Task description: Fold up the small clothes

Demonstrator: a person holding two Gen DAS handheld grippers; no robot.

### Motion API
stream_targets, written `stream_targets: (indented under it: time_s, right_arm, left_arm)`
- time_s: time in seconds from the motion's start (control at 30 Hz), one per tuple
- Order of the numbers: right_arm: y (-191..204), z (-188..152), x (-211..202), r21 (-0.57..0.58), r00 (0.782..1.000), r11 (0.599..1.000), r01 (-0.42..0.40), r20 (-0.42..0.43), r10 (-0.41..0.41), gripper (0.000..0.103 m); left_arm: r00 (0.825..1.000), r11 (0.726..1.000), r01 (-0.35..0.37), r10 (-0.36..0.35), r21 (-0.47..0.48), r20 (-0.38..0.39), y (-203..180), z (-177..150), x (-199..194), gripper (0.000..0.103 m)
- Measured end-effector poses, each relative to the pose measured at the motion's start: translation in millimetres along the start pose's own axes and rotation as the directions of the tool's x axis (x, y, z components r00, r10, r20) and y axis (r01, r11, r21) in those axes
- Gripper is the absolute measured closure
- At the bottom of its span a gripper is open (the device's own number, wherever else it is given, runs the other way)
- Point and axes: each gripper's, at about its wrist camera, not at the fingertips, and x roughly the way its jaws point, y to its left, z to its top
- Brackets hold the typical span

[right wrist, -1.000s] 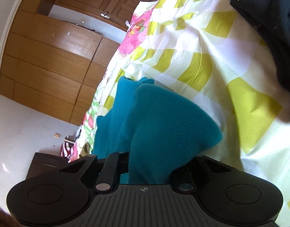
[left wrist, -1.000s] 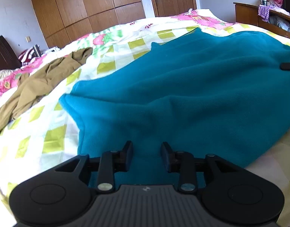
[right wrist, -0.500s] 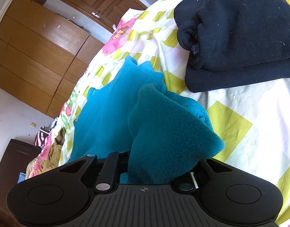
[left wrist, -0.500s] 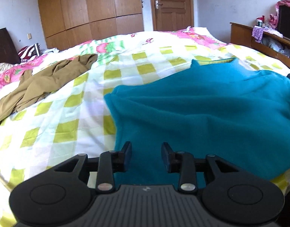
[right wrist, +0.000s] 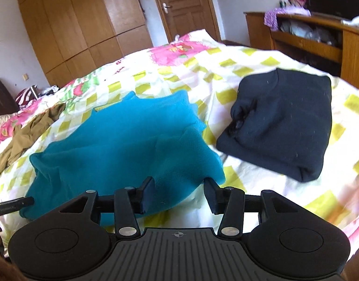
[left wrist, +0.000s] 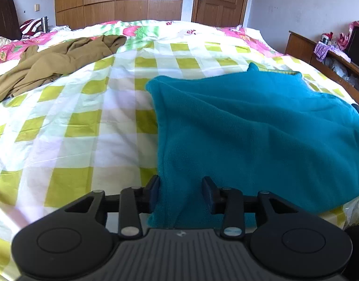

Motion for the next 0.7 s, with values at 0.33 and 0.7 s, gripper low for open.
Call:
stream_targets:
  time_s: [0.33, 0.7]
  right_arm:
    - [-8, 18, -3, -0.106, 0.998, 0.994, 0.009, 0.065, -0.003, 0.048]
    - [-17, 29, 43, -0.060, 0.990, 0.996, -0.058, -0.134, 0.050, 0.095]
  left_arm:
    - [0.999, 0.999, 0.035, -0.035, 0.023, -0.003, -10, 6, -19, 0.082]
    - [0.998, 0.998, 0.058, -0.058, -0.003, 0.002, -10, 6, -34, 0.083]
